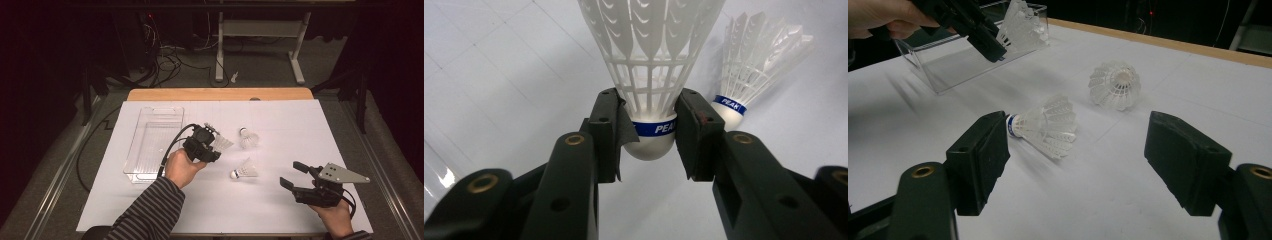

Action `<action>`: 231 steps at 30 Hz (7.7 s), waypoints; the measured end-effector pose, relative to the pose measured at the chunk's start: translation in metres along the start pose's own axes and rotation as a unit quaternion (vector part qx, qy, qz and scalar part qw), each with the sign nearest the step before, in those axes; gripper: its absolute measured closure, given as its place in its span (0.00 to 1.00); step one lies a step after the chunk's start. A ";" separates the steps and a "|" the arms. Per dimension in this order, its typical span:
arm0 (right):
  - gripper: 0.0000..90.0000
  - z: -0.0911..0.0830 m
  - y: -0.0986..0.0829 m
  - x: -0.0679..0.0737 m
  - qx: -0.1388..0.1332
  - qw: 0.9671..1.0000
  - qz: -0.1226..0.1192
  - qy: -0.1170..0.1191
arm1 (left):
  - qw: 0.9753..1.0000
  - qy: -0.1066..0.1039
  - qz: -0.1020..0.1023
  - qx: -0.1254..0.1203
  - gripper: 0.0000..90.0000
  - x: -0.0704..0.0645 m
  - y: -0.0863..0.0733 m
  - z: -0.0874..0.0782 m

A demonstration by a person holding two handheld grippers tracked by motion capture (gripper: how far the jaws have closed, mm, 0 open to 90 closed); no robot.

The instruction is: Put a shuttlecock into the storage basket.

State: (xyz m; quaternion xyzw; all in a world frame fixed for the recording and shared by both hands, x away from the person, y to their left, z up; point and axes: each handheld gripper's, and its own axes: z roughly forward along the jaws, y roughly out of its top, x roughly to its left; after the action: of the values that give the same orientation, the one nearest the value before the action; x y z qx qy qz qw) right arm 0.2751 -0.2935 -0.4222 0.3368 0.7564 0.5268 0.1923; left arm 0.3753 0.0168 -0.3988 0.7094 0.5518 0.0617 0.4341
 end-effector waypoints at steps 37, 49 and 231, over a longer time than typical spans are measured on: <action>0.29 0.001 0.000 0.000 0.001 1.000 0.001 0.000 | 0.999 -0.006 -0.016 -0.047 0.72 0.017 0.003 -0.032; 0.29 0.001 0.000 0.000 0.002 1.000 0.001 0.000 | 0.997 -0.008 -0.025 -0.068 0.72 0.024 0.005 -0.043; 0.29 0.001 0.000 0.000 0.003 1.000 0.002 0.003 | 0.980 0.077 -0.095 -0.158 0.39 0.107 0.033 -0.072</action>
State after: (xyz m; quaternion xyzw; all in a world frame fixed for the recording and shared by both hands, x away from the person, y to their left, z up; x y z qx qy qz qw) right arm 0.2760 -0.2929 -0.4227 0.3376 0.7576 0.5260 0.1881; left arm 0.3994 0.1453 -0.3734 0.5693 0.6319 0.1611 0.5007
